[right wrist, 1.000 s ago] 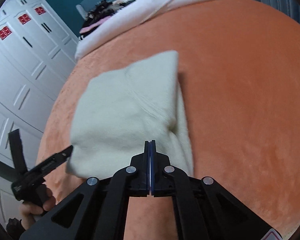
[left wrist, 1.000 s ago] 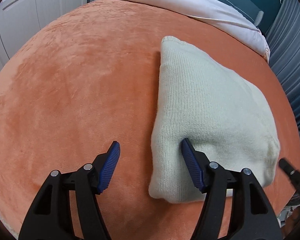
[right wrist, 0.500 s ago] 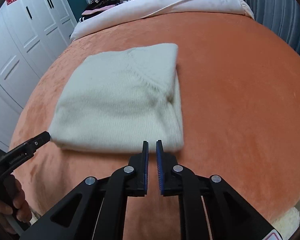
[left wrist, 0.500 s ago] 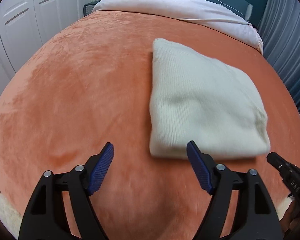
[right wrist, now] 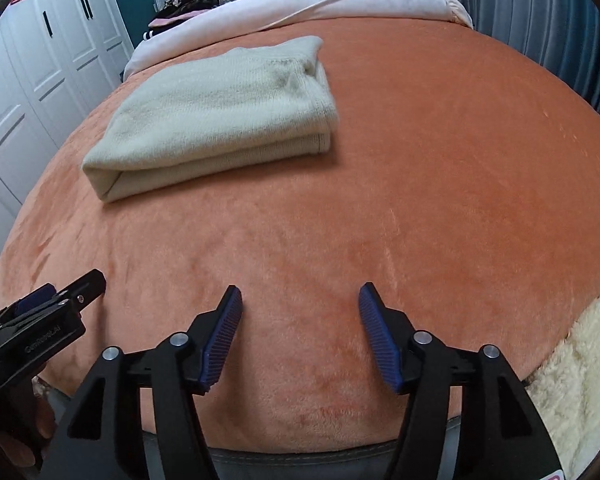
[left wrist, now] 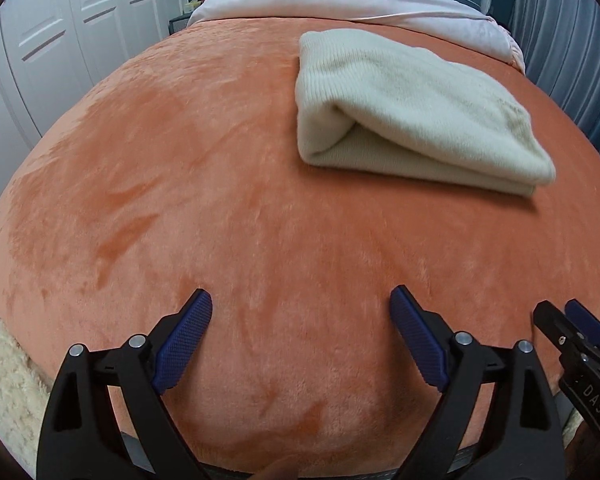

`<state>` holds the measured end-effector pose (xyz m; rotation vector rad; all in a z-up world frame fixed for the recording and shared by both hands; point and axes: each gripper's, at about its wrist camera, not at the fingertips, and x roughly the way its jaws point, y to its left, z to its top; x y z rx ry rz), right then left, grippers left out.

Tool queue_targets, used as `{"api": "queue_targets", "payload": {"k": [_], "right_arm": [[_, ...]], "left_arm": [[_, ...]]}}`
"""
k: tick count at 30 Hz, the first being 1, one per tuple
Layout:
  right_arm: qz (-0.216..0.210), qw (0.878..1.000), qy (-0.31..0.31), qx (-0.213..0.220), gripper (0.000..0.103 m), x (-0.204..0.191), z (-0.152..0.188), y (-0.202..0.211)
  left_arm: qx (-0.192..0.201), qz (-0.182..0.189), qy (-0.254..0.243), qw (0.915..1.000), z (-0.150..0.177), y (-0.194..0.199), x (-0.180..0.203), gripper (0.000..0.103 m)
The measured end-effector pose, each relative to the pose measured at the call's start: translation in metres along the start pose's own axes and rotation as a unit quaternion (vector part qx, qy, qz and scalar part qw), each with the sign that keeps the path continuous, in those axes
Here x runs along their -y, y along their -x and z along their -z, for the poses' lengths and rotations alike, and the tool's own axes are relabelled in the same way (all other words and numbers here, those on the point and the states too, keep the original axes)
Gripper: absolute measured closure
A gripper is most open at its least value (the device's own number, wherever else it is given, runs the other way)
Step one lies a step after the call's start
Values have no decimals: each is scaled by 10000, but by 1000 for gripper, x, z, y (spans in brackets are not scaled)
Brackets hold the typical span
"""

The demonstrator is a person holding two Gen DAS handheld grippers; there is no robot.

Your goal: Fold small clothes

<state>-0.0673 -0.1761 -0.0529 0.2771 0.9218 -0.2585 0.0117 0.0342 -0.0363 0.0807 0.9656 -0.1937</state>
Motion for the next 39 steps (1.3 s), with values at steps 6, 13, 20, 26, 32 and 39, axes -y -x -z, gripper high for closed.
{"api": "queue_targets", "payload": {"k": [6, 13, 20, 26, 32, 39], "right_arm": [[58, 9998, 100, 148, 33, -5, 5, -3], [311, 9981, 435, 320, 18, -24, 17, -7], [415, 9972, 412, 475, 11, -28, 24, -12], [370, 9974, 403, 466, 10, -21, 22, -14], [400, 9972, 422, 461, 10, -24, 23, -14], [380, 9975, 431, 415, 5, -23, 24, -16]], "left_arm": [[143, -33, -134, 9998, 8, 0, 2, 10], [265, -66, -183, 9995, 15, -1, 5, 5], [567, -105, -227, 9981, 22, -2, 6, 5], [594, -66, -180, 9981, 20, -5, 5, 5], [597, -92, -197, 9980, 19, -5, 6, 5], [599, -101, -206, 9979, 18, -7, 6, 5]]}}
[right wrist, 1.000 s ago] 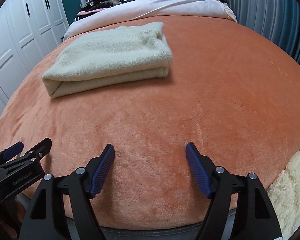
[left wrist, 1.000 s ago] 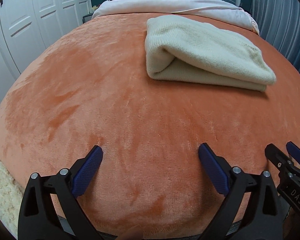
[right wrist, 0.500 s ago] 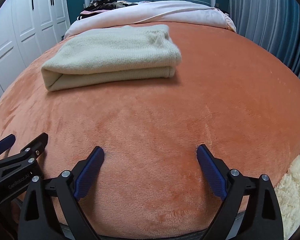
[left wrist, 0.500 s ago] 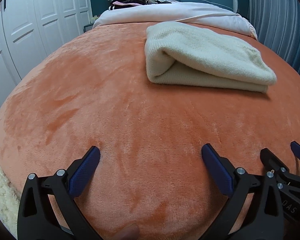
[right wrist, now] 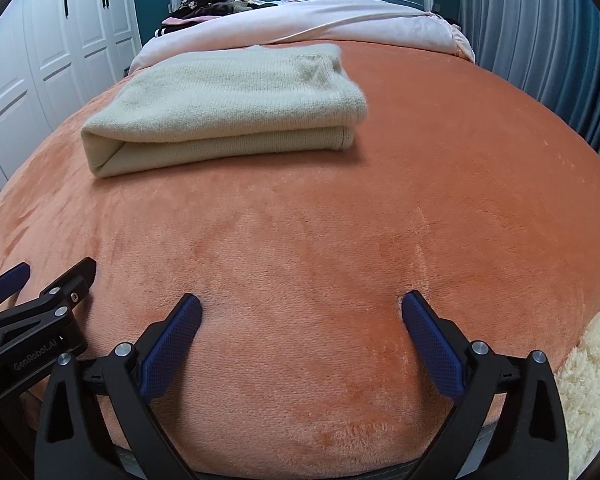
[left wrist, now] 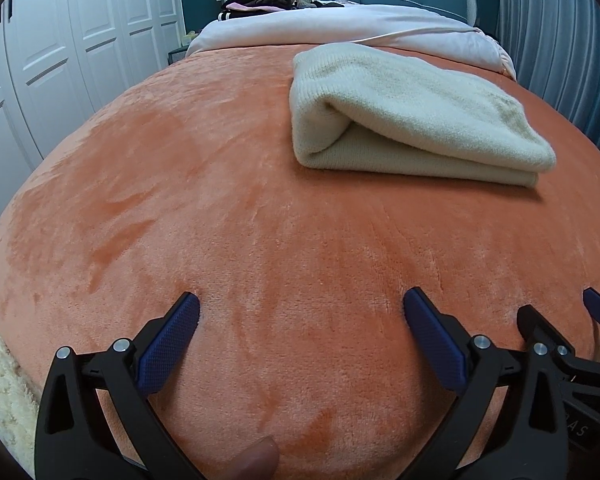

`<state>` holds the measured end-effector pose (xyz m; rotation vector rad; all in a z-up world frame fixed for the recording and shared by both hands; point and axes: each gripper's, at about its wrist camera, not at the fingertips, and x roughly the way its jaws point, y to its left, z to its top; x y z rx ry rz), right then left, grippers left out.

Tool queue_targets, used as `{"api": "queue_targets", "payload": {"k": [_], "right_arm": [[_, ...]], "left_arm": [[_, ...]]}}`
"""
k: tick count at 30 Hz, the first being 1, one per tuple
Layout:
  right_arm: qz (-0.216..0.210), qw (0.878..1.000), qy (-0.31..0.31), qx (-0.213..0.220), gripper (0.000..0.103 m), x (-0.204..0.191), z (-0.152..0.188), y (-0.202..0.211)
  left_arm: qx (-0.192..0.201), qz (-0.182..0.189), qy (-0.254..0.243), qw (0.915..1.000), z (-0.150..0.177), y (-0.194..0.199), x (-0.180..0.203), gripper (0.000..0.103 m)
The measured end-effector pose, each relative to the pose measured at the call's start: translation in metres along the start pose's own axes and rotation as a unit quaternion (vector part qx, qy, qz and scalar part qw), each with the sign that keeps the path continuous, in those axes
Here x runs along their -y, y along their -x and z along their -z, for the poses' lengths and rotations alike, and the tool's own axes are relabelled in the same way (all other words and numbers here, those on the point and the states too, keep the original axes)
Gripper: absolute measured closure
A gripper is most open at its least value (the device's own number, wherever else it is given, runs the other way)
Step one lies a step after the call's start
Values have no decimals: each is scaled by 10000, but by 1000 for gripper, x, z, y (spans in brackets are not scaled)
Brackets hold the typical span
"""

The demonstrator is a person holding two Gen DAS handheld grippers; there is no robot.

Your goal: Fold small clothes

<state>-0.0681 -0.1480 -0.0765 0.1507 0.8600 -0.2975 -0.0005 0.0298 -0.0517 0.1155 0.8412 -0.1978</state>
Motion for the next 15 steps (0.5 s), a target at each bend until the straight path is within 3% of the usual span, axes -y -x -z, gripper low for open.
{"api": "queue_targets", "payload": {"k": [15], "right_arm": [[-3, 10000, 1, 0, 5, 0, 0, 0]], "left_arm": [[14, -1, 3, 10000, 0, 0, 1, 5]]}}
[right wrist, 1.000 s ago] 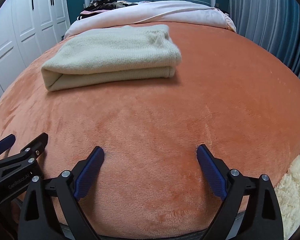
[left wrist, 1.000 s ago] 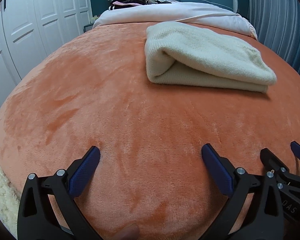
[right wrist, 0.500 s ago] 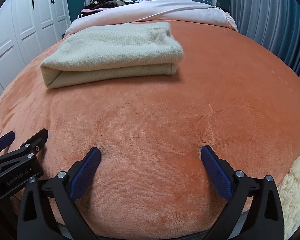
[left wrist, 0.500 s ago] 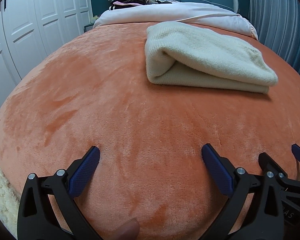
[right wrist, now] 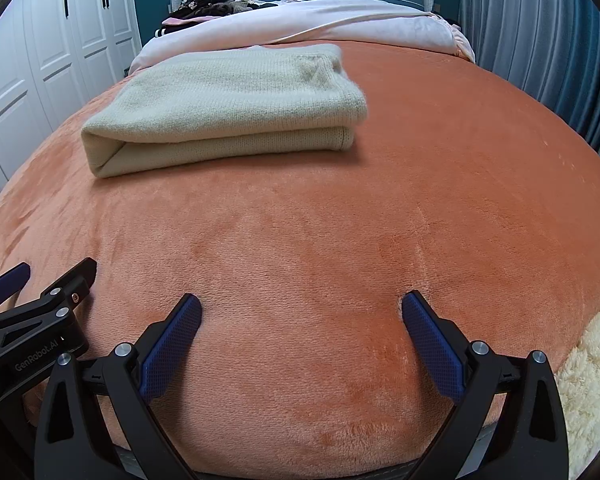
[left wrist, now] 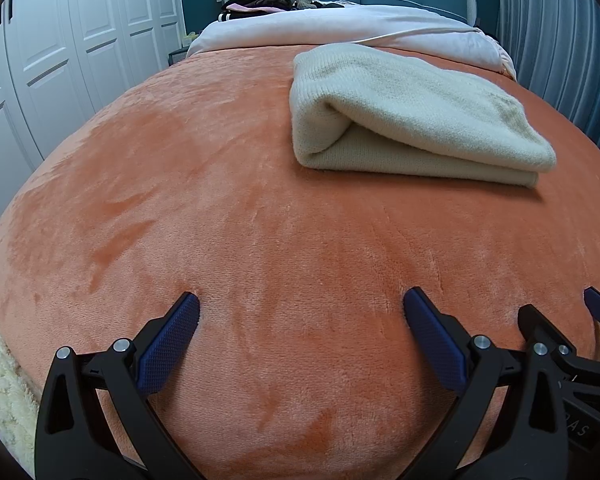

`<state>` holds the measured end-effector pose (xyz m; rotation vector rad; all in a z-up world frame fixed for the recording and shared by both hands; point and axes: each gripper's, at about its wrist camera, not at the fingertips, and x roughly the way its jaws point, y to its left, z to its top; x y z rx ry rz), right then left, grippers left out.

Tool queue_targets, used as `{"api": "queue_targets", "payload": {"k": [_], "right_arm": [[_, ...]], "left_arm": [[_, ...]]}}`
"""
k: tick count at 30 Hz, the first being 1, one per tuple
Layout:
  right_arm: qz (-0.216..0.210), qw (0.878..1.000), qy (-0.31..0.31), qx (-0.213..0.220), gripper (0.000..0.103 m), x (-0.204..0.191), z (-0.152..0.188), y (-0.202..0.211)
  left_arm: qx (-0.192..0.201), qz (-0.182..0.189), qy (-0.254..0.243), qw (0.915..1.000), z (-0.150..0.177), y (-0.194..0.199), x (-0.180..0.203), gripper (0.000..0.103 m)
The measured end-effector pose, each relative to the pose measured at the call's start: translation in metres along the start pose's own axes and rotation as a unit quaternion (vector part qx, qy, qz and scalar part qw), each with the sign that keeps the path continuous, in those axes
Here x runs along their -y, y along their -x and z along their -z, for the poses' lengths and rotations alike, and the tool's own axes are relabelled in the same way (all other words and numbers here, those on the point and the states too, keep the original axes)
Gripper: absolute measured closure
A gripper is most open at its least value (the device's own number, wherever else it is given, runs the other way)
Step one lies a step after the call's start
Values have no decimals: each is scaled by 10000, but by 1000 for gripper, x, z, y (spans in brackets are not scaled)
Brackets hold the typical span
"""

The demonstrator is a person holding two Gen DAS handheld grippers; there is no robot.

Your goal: Fold small clothes

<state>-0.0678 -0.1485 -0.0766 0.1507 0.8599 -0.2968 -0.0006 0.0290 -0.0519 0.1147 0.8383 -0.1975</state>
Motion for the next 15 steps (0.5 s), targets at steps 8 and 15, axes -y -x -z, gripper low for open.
{"api": "queue_targets", "payload": {"k": [8, 15], "right_arm": [[6, 10000, 3, 0, 5, -1, 0, 0], [15, 10000, 11, 2, 5, 0, 0, 0]], "left_arm": [[33, -60, -21, 10000, 1, 0, 3, 5], [29, -67, -17, 10000, 2, 2, 6, 5]]}}
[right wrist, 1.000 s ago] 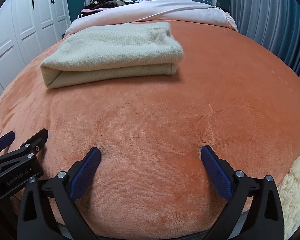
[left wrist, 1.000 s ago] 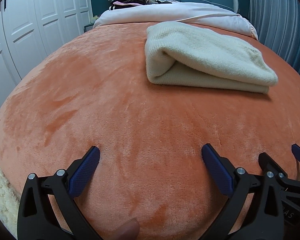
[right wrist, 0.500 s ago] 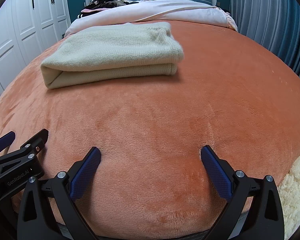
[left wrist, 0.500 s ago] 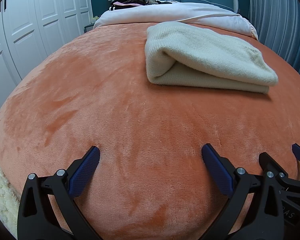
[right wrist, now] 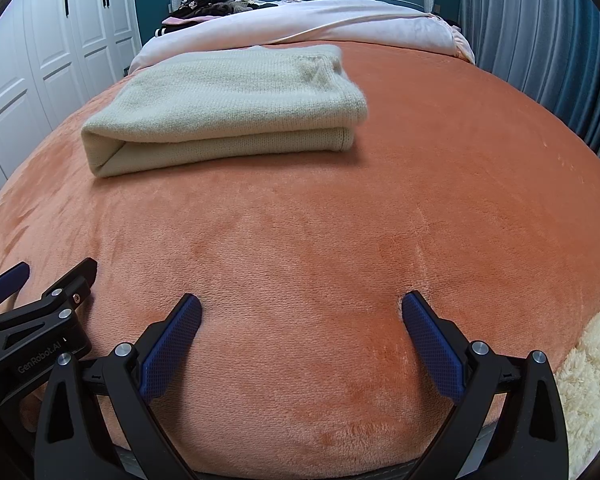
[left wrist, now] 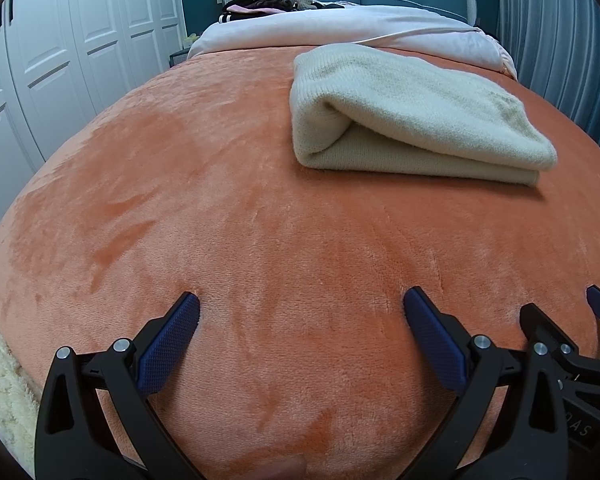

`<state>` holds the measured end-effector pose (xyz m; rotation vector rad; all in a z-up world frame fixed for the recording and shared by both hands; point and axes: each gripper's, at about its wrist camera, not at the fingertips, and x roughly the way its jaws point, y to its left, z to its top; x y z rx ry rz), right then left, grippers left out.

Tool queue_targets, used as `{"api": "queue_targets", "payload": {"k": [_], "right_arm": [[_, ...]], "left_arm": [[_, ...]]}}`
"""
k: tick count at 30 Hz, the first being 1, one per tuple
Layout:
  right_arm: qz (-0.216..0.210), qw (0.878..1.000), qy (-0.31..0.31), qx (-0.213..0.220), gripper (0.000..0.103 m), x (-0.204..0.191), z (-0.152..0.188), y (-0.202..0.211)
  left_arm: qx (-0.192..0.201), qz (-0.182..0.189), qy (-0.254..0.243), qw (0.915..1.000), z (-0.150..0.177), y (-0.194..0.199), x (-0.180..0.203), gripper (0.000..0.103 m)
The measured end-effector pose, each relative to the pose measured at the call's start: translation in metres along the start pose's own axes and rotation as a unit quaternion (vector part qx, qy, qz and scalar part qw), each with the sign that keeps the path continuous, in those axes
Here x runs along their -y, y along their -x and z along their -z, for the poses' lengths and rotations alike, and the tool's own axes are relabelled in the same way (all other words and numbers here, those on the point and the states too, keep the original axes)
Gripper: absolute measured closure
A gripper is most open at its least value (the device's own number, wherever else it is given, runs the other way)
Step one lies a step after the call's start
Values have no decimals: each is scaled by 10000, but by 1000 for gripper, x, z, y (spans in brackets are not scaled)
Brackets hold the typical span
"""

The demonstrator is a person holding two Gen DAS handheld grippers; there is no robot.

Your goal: Fold small clothes

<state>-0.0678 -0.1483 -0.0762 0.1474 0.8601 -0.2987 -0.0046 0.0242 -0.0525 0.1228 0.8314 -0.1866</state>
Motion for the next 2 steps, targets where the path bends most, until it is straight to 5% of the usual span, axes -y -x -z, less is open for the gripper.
{"api": "queue_targets", "payload": {"k": [2], "right_arm": [[14, 10000, 5, 4, 5, -2, 1, 0]], "left_arm": [[0, 1, -1, 10000, 0, 0, 0, 5]]}}
